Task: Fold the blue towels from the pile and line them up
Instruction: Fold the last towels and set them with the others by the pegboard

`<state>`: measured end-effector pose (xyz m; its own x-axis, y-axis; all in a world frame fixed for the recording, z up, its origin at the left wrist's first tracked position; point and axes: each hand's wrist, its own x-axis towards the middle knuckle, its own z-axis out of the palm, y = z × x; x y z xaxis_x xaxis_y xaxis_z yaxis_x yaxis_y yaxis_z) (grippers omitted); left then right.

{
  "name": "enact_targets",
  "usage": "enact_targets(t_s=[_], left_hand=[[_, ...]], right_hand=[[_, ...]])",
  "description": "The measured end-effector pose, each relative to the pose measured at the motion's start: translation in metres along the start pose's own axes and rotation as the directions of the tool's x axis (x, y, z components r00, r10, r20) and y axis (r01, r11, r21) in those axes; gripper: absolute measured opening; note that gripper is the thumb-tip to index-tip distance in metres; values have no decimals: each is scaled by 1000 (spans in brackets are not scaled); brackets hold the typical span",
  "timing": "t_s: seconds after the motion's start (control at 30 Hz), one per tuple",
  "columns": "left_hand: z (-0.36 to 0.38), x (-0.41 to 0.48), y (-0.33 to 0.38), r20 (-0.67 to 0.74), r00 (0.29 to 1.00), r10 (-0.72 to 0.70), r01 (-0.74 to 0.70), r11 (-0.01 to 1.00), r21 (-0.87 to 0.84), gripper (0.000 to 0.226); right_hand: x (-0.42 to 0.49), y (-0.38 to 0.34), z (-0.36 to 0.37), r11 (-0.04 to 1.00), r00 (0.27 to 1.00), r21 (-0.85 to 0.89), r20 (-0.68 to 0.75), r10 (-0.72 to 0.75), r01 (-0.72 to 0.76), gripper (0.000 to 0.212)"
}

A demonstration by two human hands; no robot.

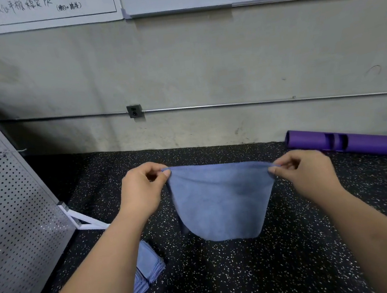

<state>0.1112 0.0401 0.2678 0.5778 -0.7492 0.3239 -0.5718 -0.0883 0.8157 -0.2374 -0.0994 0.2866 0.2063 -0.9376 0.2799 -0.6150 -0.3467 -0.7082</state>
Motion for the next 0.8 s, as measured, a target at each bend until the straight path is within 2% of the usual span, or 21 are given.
enact_targets(t_s=[0.07, 0.17, 0.2, 0.3, 0.43, 0.53, 0.67, 0.77, 0.8], left_hand=[[2, -3, 0, 14, 1000, -12, 11, 999, 53, 9], [2, 0, 5, -82, 997, 4, -3, 1000, 4, 9], [2, 0, 4, -69, 998, 2, -1, 1000, 18, 7], [8, -3, -2, 80, 996, -25, 16, 992, 121, 10], [14, -1, -1, 87, 996, -27, 17, 993, 121, 12], [15, -1, 0, 79, 996, -40, 28, 990, 141, 13], [16, -2, 2, 64, 997, -48, 39, 990, 134, 13], [16, -4, 4, 65, 996, -65, 56, 988, 142, 14], [16, -4, 4, 64, 996, -68, 58, 988, 143, 14]], right_hand=[[-2, 0, 1, 999, 999, -43, 42, -17, 18, 11], [4, -1, -5, 992, 994, 107, -96, -57, 67, 7], [5, -1, -5, 993, 994, 102, -95, -50, 60, 8], [3, 5, 0, 997, 1000, -74, 13, -2, 3, 15], [7, 2, -7, 998, 991, 68, -130, 9, 0, 5], [2, 4, -3, 996, 999, -80, 25, 44, -42, 12], [6, -1, -9, 996, 986, 87, -165, 26, -12, 3], [3, 5, -3, 995, 998, -85, 5, 55, -54, 11], [2, 5, -3, 994, 998, -91, -2, 68, -68, 11]])
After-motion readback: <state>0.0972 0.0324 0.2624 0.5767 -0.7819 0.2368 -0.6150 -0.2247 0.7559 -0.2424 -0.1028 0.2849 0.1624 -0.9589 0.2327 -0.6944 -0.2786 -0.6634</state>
